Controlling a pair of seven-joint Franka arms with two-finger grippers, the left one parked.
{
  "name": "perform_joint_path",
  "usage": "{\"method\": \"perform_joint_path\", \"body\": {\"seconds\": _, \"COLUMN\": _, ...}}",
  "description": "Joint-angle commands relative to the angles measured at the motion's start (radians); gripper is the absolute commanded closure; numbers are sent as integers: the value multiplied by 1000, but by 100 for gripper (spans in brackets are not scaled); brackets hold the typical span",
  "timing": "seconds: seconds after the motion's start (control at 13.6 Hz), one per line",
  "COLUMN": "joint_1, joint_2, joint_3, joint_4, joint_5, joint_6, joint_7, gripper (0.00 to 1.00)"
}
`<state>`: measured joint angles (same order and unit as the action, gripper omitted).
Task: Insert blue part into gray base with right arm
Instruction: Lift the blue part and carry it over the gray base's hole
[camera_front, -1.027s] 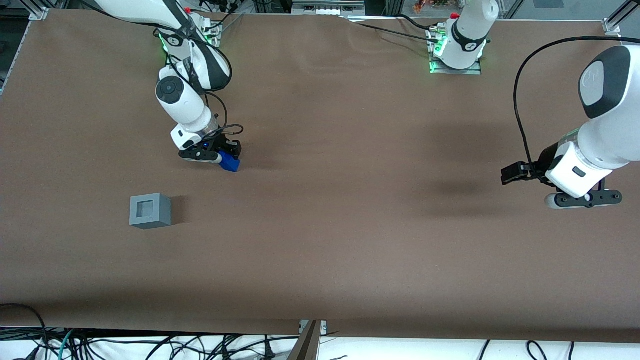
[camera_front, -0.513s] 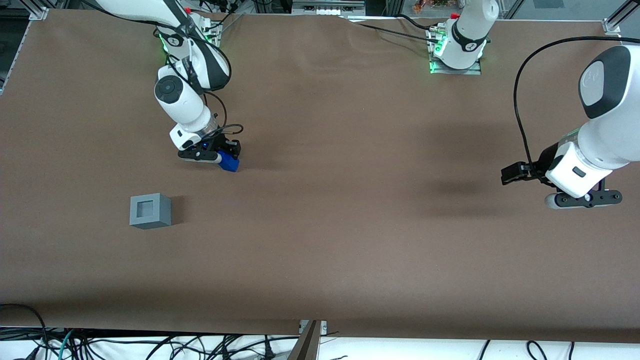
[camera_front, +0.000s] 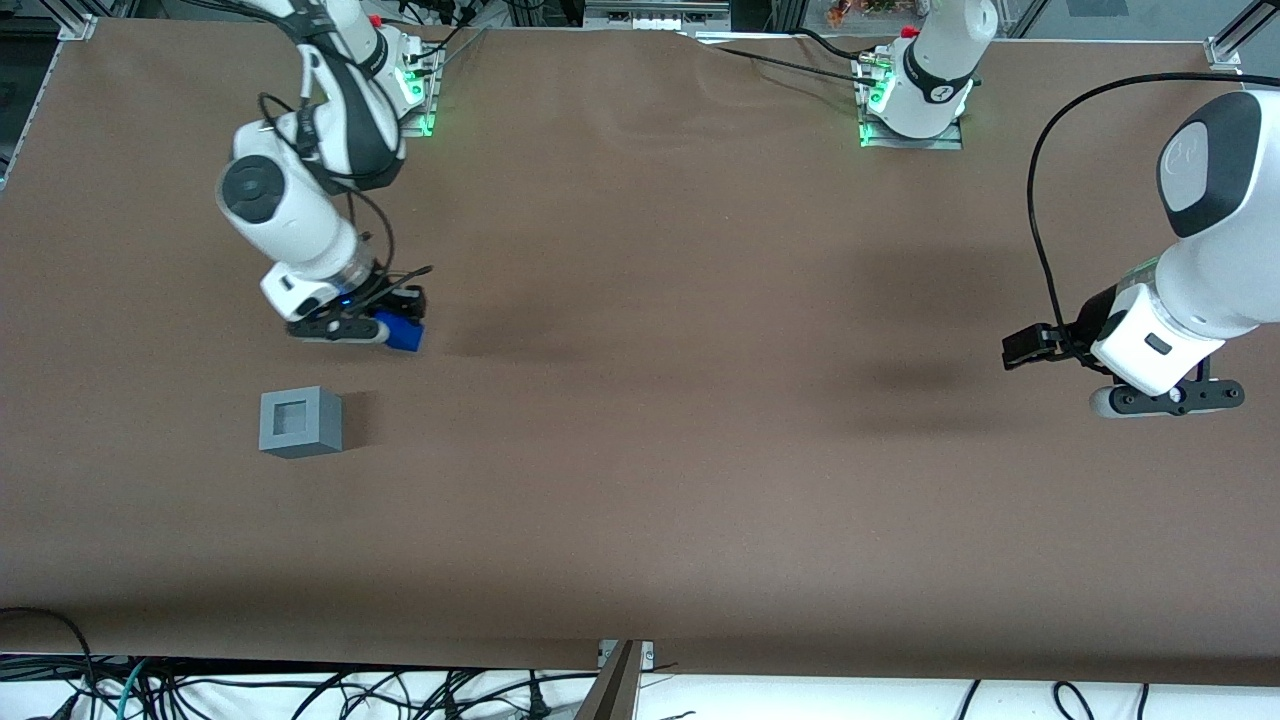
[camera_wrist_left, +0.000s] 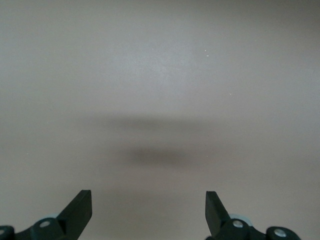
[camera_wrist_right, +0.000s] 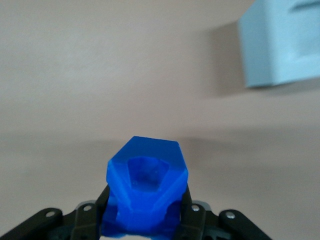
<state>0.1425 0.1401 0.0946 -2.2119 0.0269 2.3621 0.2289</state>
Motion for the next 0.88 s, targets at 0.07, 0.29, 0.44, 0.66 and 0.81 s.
{"method": "perform_joint_path", "body": {"seconds": 0.07, "joint_1": -29, "joint_2": 73, "joint_3": -84, "joint_4": 216, "joint_5": -1, "joint_6": -200, "joint_7": -208, "gripper": 56}}
{"method": "perform_joint_path", "body": {"seconds": 0.29, "joint_1": -108, "joint_2": 160, "joint_3": -88, "joint_4": 352, "joint_5": 1, "joint_6": -263, "joint_7": -353, "gripper": 56}}
{"method": "perform_joint_path", "body": {"seconds": 0.44, "joint_1": -150, "joint_2": 223, "joint_3": -88, "joint_4": 418, "joint_5": 4, "joint_6": -268, "joint_7": -439, "gripper": 56}}
{"method": "perform_joint_path", "body": {"seconds": 0.66, "joint_1": -188, "joint_2": 298, "joint_3": -90, "joint_4": 475, "joint_5": 8, "joint_6": -267, "joint_7": -551, "gripper": 56}}
{"method": "perform_joint_path", "body": {"seconds": 0.81, "joint_1": -196, "joint_2": 328, "joint_3": -88, "joint_4": 486, "joint_5": 8, "joint_6": -258, "joint_7": -585, "gripper": 56}}
